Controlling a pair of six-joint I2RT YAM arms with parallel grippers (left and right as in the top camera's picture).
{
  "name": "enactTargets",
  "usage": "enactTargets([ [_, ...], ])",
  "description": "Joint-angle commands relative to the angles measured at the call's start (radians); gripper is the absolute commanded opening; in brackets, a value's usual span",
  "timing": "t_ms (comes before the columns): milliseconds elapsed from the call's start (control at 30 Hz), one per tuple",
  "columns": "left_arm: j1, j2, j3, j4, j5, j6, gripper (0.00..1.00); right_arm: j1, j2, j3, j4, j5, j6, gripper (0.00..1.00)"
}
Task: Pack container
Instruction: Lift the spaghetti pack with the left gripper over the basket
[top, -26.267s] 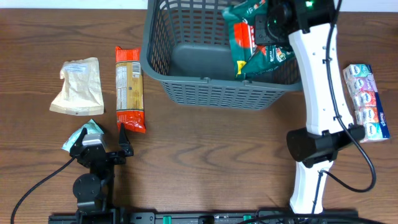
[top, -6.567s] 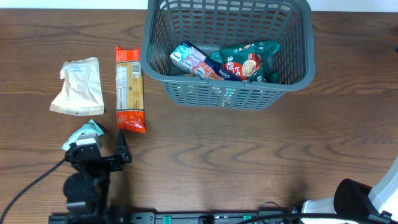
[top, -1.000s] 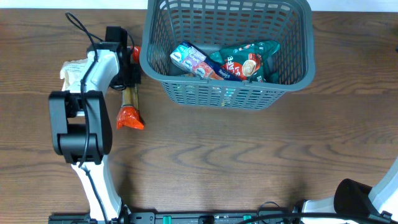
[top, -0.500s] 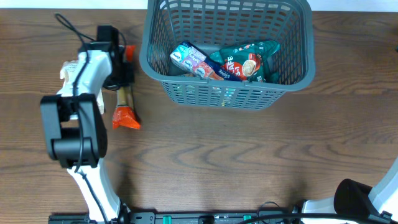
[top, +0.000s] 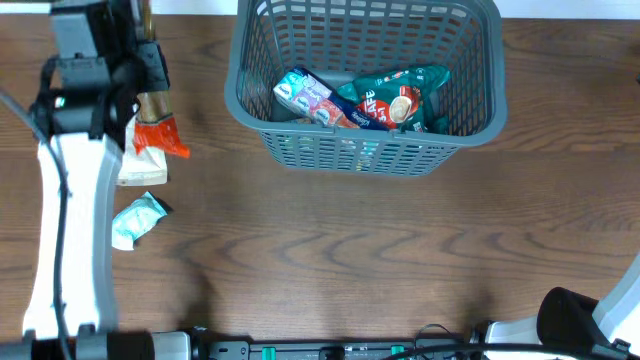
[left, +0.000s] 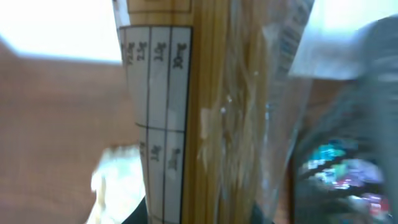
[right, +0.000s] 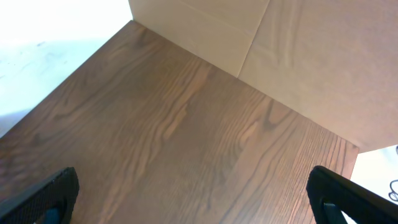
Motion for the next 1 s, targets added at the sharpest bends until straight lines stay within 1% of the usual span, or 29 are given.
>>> enactTargets([
  [0,-0.053,-0.079,0.031,0.071,0.099,0.141,0.06,-0.003,-0.001,0.008,-0.001,0.013,-0.008,0.99],
  [133,-0.114,-0.116,0.031,0.149,0.254,0.242,0.06,-0.003,-0.001,0.008,-0.001,0.013,-0.008,0.99],
  [200,-0.15,-0.123,0.031,0.198,0.309,0.253,0.06,-0.003,-0.001,0.008,0.0,0.013,-0.008,0.99],
  [300,-0.196,-0.126,0.031,0.239,0.302,0.249,0.06,-0.003,-0.001,0.008,-0.001,0.013,-0.008,0.99],
  [400,-0.22,-0.126,0.031,0.246,0.303,0.254,0.06,-0.003,-0.001,0.008,-0.001,0.013,-0.008,0.99],
  [567,-0.252,-0.134,0.031,0.245,0.304,0.312,0.06,-0.003,-0.001,0.008,-0.001,0.013,-0.008,0.99],
  [733,-0.259,-0.171,0.031,0.263,0.304,0.333,0.06,-0.003,-0.001,0.008,-0.001,0.013,-0.008,0.99],
  [967,-0.259,-0.251,0.031,0.359,0.322,0.335,0.06,-0.003,-0.001,0.008,0.0,0.013,-0.008,0.99],
])
